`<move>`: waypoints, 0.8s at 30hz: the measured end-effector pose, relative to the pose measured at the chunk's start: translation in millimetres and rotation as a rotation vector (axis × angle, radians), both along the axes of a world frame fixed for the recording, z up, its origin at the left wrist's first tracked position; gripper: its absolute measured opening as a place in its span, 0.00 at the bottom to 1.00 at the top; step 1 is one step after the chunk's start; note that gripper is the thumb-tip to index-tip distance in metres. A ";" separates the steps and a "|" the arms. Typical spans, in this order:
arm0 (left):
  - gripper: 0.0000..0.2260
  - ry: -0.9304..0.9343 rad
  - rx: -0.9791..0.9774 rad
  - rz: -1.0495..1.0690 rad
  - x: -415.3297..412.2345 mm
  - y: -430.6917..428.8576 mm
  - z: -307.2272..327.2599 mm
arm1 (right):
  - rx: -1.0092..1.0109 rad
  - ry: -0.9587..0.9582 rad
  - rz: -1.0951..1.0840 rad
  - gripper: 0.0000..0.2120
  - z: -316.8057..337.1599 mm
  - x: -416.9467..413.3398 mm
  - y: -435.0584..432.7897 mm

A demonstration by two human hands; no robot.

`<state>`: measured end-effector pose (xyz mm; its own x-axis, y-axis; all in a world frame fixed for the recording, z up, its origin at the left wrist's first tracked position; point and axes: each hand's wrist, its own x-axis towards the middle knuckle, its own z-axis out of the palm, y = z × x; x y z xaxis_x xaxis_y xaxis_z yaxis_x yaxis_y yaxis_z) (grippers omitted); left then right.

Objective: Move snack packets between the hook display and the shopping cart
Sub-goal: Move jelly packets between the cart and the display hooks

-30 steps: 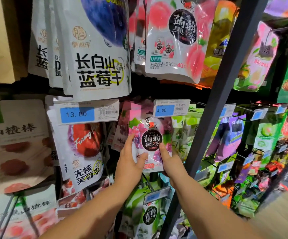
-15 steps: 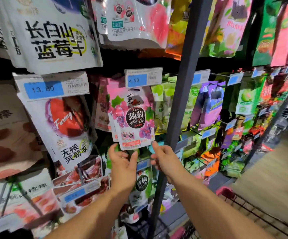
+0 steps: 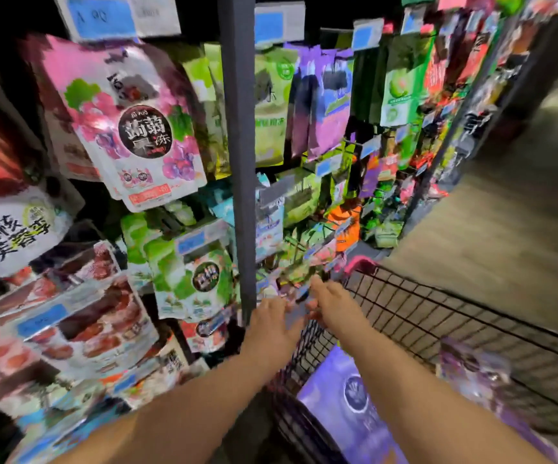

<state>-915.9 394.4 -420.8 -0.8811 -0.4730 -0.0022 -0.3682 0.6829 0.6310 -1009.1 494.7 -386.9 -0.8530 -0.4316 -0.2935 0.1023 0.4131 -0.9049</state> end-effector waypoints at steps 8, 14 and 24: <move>0.15 -0.260 -0.503 -0.270 -8.7 45.6 -65.9 | 0.146 -0.177 -0.304 0.15 -101.3 -7.0 140.9; 0.24 -0.205 -0.528 -0.253 -11.1 50.2 -72.8 | 0.274 -0.267 -0.518 0.19 -157.9 -18.6 220.6; 0.27 -0.417 -0.565 -0.296 -17.7 54.4 -68.3 | 0.485 -0.238 -0.713 0.30 -193.2 -69.2 288.1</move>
